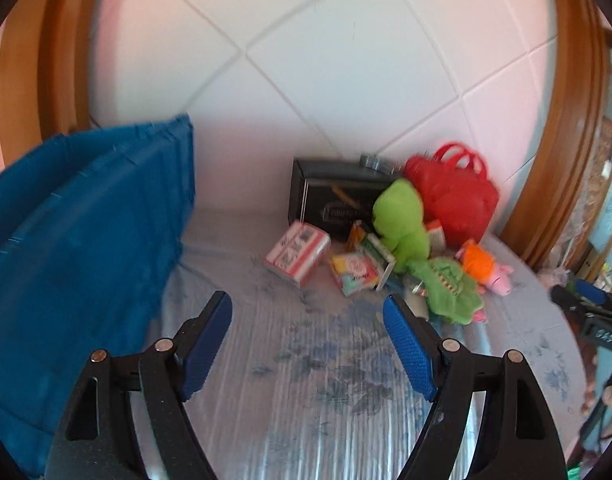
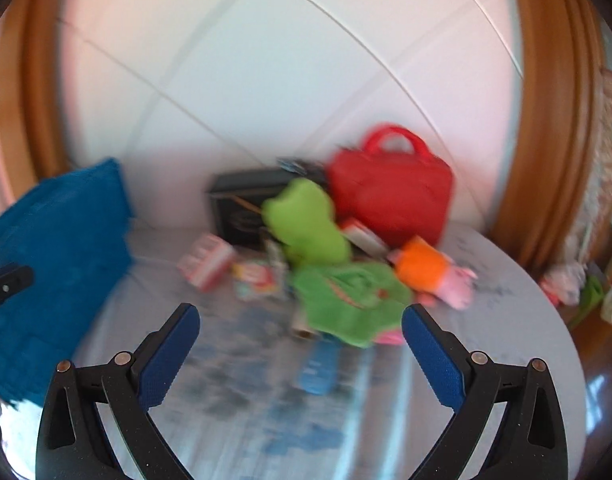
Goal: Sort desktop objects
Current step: 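Move both grippers back over the table pile, then grasp the pink-and-white tissue pack with left gripper while right gripper grasps pig plush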
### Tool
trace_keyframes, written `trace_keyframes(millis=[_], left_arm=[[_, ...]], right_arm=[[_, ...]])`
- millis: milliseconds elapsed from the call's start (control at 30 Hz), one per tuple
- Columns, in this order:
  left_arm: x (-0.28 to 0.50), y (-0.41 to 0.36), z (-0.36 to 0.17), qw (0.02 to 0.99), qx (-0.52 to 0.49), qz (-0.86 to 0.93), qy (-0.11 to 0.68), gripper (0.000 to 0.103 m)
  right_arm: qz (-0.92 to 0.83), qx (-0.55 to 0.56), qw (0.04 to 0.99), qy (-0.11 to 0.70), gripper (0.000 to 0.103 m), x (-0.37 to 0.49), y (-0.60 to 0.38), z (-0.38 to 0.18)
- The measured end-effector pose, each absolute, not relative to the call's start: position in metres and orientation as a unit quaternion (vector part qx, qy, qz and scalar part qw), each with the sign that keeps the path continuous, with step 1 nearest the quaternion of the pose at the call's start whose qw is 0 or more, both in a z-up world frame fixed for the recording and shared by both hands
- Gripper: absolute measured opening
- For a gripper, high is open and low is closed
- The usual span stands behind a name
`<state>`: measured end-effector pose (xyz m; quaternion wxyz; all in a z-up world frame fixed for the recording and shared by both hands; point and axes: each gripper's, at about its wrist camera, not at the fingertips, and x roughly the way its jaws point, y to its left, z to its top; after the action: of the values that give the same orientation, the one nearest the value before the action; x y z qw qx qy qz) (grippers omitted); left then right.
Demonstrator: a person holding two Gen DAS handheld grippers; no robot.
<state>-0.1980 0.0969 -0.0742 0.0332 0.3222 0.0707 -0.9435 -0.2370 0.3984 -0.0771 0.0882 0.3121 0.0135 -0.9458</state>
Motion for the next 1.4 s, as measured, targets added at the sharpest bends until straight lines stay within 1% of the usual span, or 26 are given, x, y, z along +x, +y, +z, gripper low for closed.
trace_keyframes(millis=[100, 233, 400, 567, 667, 800, 867, 900, 933, 967, 1033, 1133, 1300, 1400], left_arm=[[-0.249, 0.112, -0.11, 0.052, 0.368, -0.926, 0.063, 0.078], [-0.31, 0.108, -0.151, 0.071, 0.42, -0.903, 0.061, 0.078], [-0.384, 0.086, -0.185, 0.112, 0.439, -0.89, 0.054, 0.078], [-0.476, 0.037, -0.209, 0.158, 0.439, -0.881, 0.075, 0.078], [-0.525, 0.013, -0.236, 0.17, 0.462, -0.865, 0.095, 0.078], [-0.571, 0.011, -0.275, 0.132, 0.514, -0.841, 0.106, 0.078], [-0.575, 0.019, -0.281, 0.105, 0.526, -0.837, 0.109, 0.078], [-0.574, 0.024, -0.283, 0.088, 0.533, -0.834, 0.11, 0.078], [-0.568, 0.033, -0.283, 0.068, 0.535, -0.835, 0.105, 0.078], [-0.561, 0.044, -0.283, 0.051, 0.542, -0.834, 0.093, 0.078], [-0.537, 0.068, -0.282, 0.022, 0.548, -0.834, 0.068, 0.078], [-0.492, 0.104, -0.283, -0.024, 0.555, -0.83, 0.042, 0.078], [-0.432, 0.142, -0.293, -0.029, 0.56, -0.828, -0.014, 0.078], [-0.413, 0.143, -0.286, -0.004, 0.545, -0.838, -0.015, 0.078]], right_arm=[[-0.932, 0.358, 0.057, 0.005, 0.103, -0.277, 0.457, -0.109], [-0.921, 0.39, 0.023, -0.007, 0.103, -0.324, 0.513, -0.141], [-0.906, 0.419, -0.026, -0.05, 0.103, -0.389, 0.571, -0.173], [-0.893, 0.436, -0.083, -0.069, 0.103, -0.476, 0.614, -0.201], [-0.883, 0.451, -0.11, -0.067, 0.103, -0.524, 0.63, -0.224], [-0.862, 0.474, -0.167, -0.057, 0.103, -0.574, 0.645, -0.256], [-0.846, 0.497, -0.187, -0.045, 0.103, -0.591, 0.646, -0.272], [-0.839, 0.514, -0.172, -0.051, 0.099, -0.598, 0.642, -0.282], [-0.833, 0.533, -0.131, -0.068, 0.094, -0.602, 0.632, -0.291], [-0.833, 0.539, -0.095, -0.078, 0.094, -0.598, 0.62, -0.293], [-0.841, 0.534, -0.062, -0.054, 0.094, -0.584, 0.591, -0.286], [-0.841, 0.538, 0.004, -0.056, 0.094, -0.552, 0.558, -0.276], [-0.833, 0.545, 0.084, -0.034, 0.094, -0.49, 0.506, -0.265], [-0.828, 0.544, 0.129, -0.035, 0.094, -0.451, 0.473, -0.26]])
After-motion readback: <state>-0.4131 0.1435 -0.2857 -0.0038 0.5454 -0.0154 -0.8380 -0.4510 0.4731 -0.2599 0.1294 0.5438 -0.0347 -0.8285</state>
